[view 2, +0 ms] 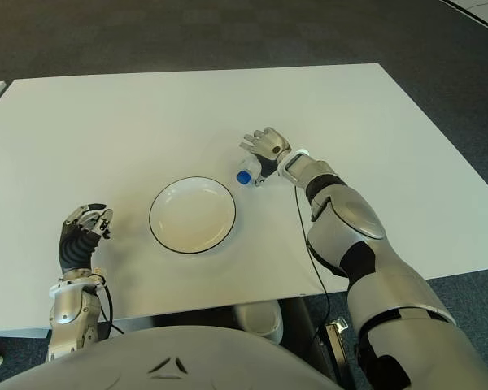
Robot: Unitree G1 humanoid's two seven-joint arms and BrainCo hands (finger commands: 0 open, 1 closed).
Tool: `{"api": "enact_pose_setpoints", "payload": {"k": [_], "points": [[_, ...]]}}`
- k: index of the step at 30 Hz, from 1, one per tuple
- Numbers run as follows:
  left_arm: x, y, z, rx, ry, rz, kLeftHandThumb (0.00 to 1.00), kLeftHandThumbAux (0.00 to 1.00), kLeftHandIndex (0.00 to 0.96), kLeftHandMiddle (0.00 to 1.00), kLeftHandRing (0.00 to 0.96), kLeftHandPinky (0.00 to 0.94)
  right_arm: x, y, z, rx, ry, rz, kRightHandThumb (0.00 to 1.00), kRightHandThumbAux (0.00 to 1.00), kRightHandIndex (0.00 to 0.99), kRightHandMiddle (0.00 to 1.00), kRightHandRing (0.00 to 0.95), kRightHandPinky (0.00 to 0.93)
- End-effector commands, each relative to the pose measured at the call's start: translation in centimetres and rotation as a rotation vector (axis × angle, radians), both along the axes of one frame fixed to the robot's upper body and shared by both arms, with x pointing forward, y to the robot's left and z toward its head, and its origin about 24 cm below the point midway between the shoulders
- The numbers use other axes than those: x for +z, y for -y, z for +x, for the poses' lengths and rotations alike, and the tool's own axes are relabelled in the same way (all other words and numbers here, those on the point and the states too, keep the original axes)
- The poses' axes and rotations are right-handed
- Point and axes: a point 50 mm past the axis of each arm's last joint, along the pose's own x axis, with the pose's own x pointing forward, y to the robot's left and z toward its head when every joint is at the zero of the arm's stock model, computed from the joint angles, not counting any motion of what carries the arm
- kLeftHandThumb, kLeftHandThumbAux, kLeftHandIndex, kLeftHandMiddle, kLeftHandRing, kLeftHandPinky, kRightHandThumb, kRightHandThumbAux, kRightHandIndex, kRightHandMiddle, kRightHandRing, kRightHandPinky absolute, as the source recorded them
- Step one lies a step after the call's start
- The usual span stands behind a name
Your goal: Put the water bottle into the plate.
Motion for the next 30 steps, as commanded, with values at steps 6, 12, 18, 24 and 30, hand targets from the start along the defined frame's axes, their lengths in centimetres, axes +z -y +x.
{"api": "enact_pose_setpoints", "payload": {"k": [6,12,18,24,30], "points": [[-0.08,-0.17,0.02,-0.011,-0.008,-0.012,0.703,0.721,0.434,0.74,0.725,0.724,-1.8,0.08,-0.23,-0.383,-0.36,0.356,0.141,0.624,0.14,0.328,0.387,0.482],[-0.07,-0.19,0.08,-0.013,-0.013,-0.007,0.702,0.721,0.434,0.741,0.725,0.725,-1.71,0.05,-0.05,-0.456,-0.44,0.41,0.032,0.598,0.13,0.367,0.426,0.529],[-0.09,-0.22,0.19,-0.018,-0.02,0.004,0.702,0.721,0.434,0.746,0.731,0.735,-1.99,0.25,-0.14,-0.531,-0.511,0.459,0.003,0.527,0.113,0.384,0.443,0.501],[-0.09,-0.19,0.22,-0.012,-0.027,0.014,0.702,0.722,0.434,0.751,0.736,0.736,-2.33,0.53,-0.32,-0.6,-0.57,0.535,0.0,0.495,0.106,0.357,0.419,0.435],[0.0,-0.13,0.24,-0.006,-0.026,0.011,0.703,0.721,0.434,0.748,0.734,0.729,-2.26,0.54,-0.26,-0.632,-0.591,0.577,0.0,0.495,0.1,0.315,0.393,0.449]]}}
